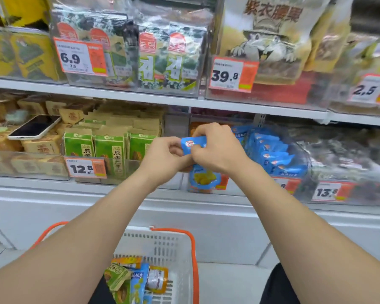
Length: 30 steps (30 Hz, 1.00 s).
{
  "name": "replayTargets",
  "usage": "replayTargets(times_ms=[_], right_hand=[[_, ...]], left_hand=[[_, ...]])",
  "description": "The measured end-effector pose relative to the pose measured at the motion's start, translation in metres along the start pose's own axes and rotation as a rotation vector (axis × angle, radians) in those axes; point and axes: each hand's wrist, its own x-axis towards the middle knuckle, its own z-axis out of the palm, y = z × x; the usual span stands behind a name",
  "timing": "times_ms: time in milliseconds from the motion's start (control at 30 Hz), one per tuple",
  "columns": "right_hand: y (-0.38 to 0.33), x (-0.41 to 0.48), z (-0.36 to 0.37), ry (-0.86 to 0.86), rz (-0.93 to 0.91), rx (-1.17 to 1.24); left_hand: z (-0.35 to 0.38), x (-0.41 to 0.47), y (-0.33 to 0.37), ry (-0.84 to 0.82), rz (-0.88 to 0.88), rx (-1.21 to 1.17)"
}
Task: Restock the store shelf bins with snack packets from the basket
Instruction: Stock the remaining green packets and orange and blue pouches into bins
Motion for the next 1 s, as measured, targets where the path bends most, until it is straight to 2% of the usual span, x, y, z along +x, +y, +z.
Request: replayTargets(times_ms=[167,267,433,567,667,833,1000], right_hand=[[0.034,-0.004,-0.032,0.159,0.154,0.092],[0.047,-0.005,-0.041,0.248,0.204,0.128],[0.072,-0.004,-0.04,0.24,0.201,0.207],[0.102,-0.002,-0.039,0.347,0.395,0.133],[0.129,0.0,-0.038,0.367,0.518,-0.021],[0.164,0.007,-0.032,0.28,0.47,-0.19],[0.186,0.013,-0.027,0.265,0.481,-0.285]], left_hand=[[0.052,0.013,0.012,0.055,0.164,0.165],[0.082,0.017,0.022,0.044,0.198,0.21],[0.115,0.036,0.037,0.103,0.195,0.37],[0.141,0.056,0.034,0.122,0.236,0.588],[0.157,0.075,0.022,0.109,0.255,0.739],[0.181,0.103,0.007,0.084,0.078,0.776],[0.203,0.131,-0.006,0.174,-0.154,0.689]])
